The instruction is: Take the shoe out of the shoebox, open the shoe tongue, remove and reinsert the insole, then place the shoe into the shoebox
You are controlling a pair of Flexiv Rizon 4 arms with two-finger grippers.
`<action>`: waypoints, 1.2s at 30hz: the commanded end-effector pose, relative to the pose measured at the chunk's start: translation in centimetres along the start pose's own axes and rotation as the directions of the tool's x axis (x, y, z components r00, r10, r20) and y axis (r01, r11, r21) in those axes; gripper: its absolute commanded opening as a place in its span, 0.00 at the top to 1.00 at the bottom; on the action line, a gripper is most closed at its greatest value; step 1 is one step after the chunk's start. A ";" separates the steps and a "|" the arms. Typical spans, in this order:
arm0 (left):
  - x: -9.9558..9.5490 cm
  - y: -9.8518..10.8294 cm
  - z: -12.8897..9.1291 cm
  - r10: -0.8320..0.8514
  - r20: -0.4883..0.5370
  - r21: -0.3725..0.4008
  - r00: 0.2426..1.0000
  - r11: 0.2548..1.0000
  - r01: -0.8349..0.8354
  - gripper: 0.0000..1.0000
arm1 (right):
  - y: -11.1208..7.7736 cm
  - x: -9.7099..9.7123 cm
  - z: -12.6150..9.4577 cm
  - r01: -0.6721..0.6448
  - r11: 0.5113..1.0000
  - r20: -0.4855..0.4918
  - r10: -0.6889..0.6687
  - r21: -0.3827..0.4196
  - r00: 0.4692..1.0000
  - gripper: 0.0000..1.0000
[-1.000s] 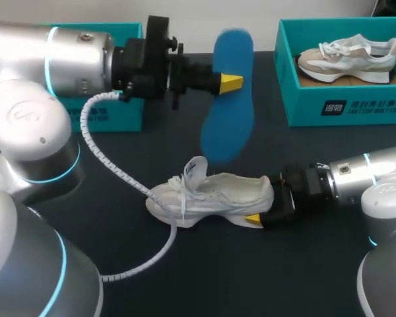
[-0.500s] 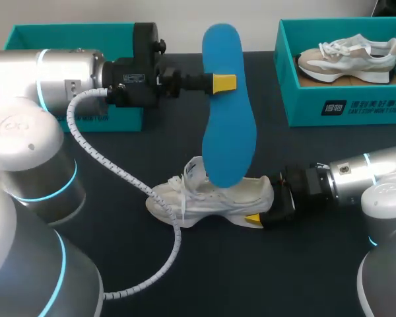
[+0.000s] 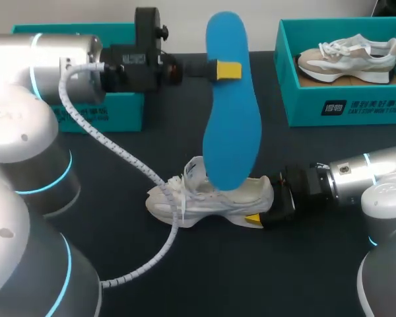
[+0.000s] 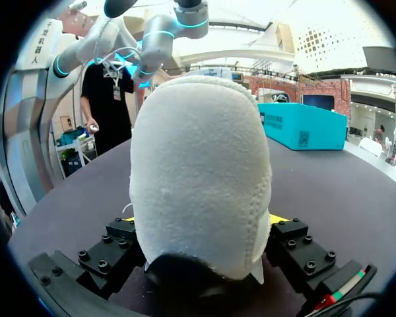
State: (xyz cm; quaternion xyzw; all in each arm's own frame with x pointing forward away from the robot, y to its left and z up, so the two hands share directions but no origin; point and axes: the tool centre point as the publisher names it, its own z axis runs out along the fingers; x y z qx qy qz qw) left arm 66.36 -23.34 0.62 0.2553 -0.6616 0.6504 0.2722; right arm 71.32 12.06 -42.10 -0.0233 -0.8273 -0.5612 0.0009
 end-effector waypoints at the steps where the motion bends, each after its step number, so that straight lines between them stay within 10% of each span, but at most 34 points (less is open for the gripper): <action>1: 1.1 -0.4 0.4 -0.008 0.025 -0.013 1.000 1.000 0.009 1.00 | -0.4 0.0 0.5 -0.001 1.000 0.001 0.001 0.005 1.000 1.00; 36: 5.4 2.1 2.7 -0.212 -0.089 -0.046 0.973 0.977 0.208 1.00 | -0.4 0.0 0.5 -0.001 1.000 0.001 0.001 0.005 1.000 1.00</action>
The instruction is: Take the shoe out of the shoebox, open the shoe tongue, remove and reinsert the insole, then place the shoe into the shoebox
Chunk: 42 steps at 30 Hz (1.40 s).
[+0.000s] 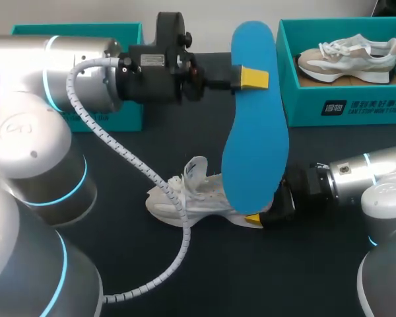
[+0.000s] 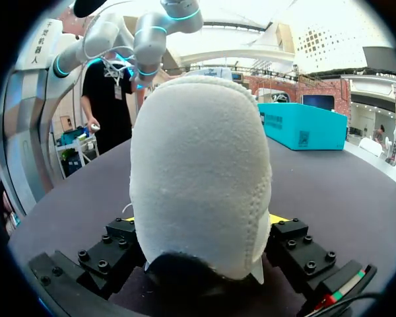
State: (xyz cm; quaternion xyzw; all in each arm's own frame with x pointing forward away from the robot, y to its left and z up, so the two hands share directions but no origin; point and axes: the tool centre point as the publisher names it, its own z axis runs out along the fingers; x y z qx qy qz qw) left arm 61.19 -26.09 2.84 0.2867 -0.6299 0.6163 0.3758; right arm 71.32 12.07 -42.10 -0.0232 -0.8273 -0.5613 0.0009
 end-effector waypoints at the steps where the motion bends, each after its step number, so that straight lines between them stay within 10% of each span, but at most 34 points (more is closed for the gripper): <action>1: 0.1 0.3 -0.1 0.000 0.002 0.004 1.000 1.000 0.000 1.00 | -0.4 0.0 0.5 -0.001 1.000 0.001 0.001 0.006 1.000 1.00; 42: 0.4 0.3 -0.4 0.002 0.036 -0.016 0.999 1.000 -0.002 1.00 | -0.4 0.0 0.5 -0.001 1.000 0.001 0.001 0.006 1.000 1.00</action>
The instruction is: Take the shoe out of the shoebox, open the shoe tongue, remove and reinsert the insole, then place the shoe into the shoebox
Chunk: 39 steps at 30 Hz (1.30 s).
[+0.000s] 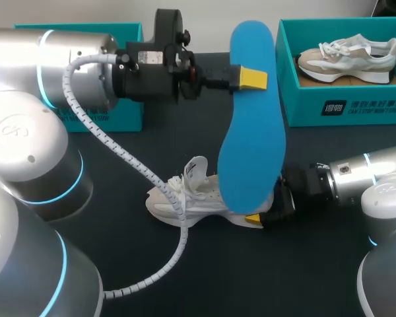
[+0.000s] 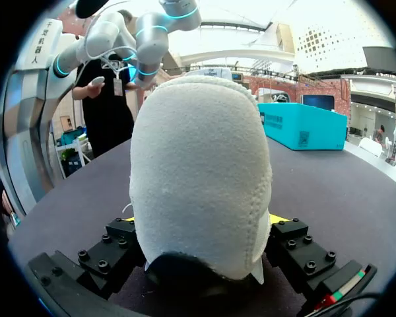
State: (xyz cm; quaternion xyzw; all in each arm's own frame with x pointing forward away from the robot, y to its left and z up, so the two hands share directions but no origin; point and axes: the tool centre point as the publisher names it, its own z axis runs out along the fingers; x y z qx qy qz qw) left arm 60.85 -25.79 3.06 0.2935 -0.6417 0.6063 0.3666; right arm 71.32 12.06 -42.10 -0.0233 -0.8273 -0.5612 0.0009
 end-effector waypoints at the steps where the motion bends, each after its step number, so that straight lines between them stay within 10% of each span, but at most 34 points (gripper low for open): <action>1: 0.0 0.2 -0.2 0.000 0.002 0.000 1.000 1.000 0.000 1.00 | -0.4 0.0 0.5 -0.001 1.000 0.001 0.001 0.005 1.000 1.00; 9: 0.0 0.2 -0.2 0.000 0.002 0.000 1.000 1.000 0.000 1.00 | -0.4 0.0 0.5 -0.001 1.000 0.001 0.001 0.005 1.000 1.00; 10: 0.0 0.2 -0.2 0.000 0.002 0.000 1.000 1.000 0.000 1.00 | -0.4 0.0 0.5 -0.001 1.000 0.001 0.001 0.005 1.000 0.75; 11: 0.0 0.2 -0.2 0.000 0.002 0.000 1.000 1.000 0.000 1.00 | -0.4 0.0 0.5 -0.001 1.000 0.001 0.001 0.005 1.000 0.00; 29: 0.0 0.2 -0.2 0.000 0.002 0.000 1.000 1.000 0.000 1.00 | 2.8 0.5 -3.1 -0.018 0.981 0.044 0.010 0.193 0.999 0.00; 39: 0.0 0.2 -0.2 0.000 0.002 0.000 1.000 1.000 0.000 1.00 | 5.7 1.6 -4.3 -0.128 0.877 0.127 0.077 0.463 0.989 0.00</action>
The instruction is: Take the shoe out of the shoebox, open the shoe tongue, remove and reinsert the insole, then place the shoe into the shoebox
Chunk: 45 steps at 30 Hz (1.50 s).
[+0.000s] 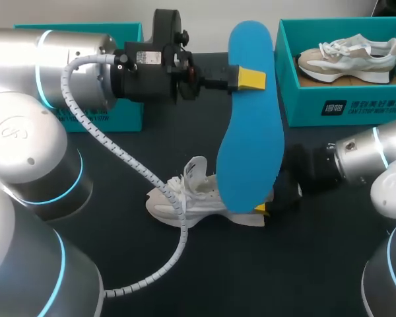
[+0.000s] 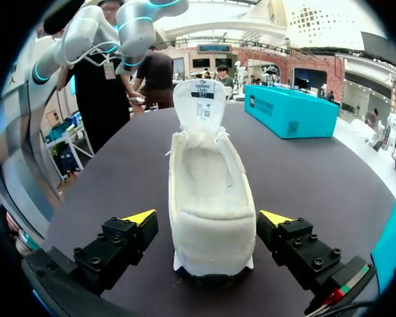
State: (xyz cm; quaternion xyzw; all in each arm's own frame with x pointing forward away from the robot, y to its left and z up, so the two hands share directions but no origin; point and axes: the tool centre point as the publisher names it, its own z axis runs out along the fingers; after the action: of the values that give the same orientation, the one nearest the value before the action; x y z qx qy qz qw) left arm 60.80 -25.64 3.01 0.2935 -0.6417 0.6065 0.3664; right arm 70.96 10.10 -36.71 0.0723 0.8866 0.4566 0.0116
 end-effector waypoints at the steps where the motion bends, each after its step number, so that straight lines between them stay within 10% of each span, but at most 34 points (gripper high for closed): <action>1: 0.0 0.1 0.0 0.000 0.002 0.000 1.000 1.000 0.000 1.00 | 1.4 1.3 -1.1 -0.074 0.953 0.055 0.060 0.293 0.997 0.00; 45: 0.0 0.1 0.0 0.000 0.002 0.000 1.000 1.000 0.000 1.00 | 4.5 1.8 -4.1 -0.102 0.795 0.124 0.034 0.598 0.992 0.00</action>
State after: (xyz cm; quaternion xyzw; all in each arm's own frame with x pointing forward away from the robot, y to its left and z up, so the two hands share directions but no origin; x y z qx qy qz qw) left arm 60.81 -25.64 3.00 0.2936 -0.6417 0.6064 0.3665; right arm 69.55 9.45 -31.04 0.1267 0.9740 0.1867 0.0211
